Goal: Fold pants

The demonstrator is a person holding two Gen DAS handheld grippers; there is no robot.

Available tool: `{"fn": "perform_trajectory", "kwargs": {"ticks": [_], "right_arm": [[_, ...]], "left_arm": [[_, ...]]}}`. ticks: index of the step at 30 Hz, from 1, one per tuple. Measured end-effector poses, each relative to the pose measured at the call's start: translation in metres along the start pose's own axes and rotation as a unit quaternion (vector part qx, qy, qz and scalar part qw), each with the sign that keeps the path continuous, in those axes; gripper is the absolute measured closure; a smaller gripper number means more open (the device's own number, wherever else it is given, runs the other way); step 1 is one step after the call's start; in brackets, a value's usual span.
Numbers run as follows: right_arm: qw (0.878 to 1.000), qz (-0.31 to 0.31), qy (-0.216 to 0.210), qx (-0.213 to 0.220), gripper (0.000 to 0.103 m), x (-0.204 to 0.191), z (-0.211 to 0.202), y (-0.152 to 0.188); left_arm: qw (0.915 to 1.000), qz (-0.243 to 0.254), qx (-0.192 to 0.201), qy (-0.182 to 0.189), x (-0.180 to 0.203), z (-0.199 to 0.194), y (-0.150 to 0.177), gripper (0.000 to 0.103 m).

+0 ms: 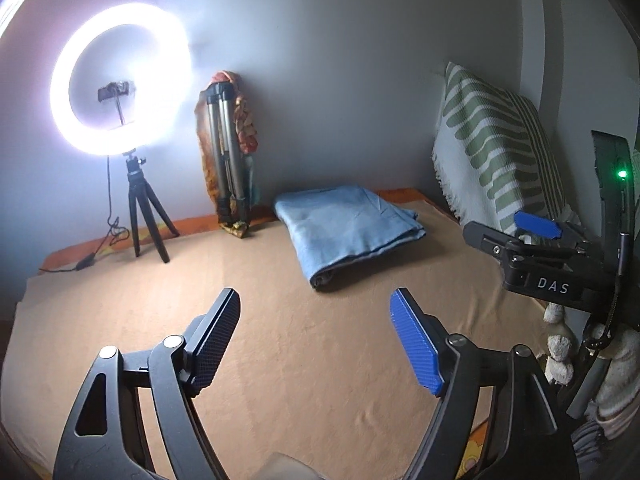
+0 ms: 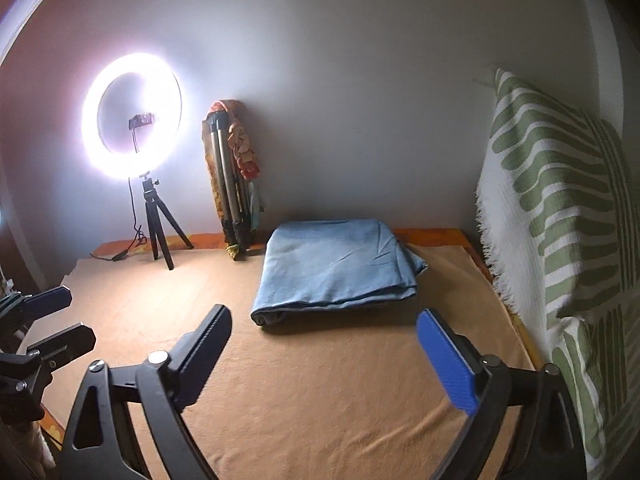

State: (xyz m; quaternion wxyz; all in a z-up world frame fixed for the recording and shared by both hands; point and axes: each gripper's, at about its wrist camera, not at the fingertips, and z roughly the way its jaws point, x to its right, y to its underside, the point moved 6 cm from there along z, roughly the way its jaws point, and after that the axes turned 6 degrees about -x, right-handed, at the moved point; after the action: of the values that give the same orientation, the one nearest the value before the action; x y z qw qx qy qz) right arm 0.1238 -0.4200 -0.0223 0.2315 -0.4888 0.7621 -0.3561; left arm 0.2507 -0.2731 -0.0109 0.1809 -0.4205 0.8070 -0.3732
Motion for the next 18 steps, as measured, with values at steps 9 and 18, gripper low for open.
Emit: {"fn": "perform_trajectory", "kwargs": {"ticks": [9, 18], "right_arm": [[1.0, 0.006, 0.009, 0.023, 0.0, 0.002, -0.014, 0.009], [1.0, -0.006, 0.007, 0.013, 0.0, -0.009, -0.002, 0.011]], "left_arm": [[0.9999, 0.01, 0.001, -0.013, 0.003, -0.001, 0.008, 0.022], [0.9998, 0.005, 0.011, -0.018, 0.001, -0.007, 0.01, 0.017]]}}
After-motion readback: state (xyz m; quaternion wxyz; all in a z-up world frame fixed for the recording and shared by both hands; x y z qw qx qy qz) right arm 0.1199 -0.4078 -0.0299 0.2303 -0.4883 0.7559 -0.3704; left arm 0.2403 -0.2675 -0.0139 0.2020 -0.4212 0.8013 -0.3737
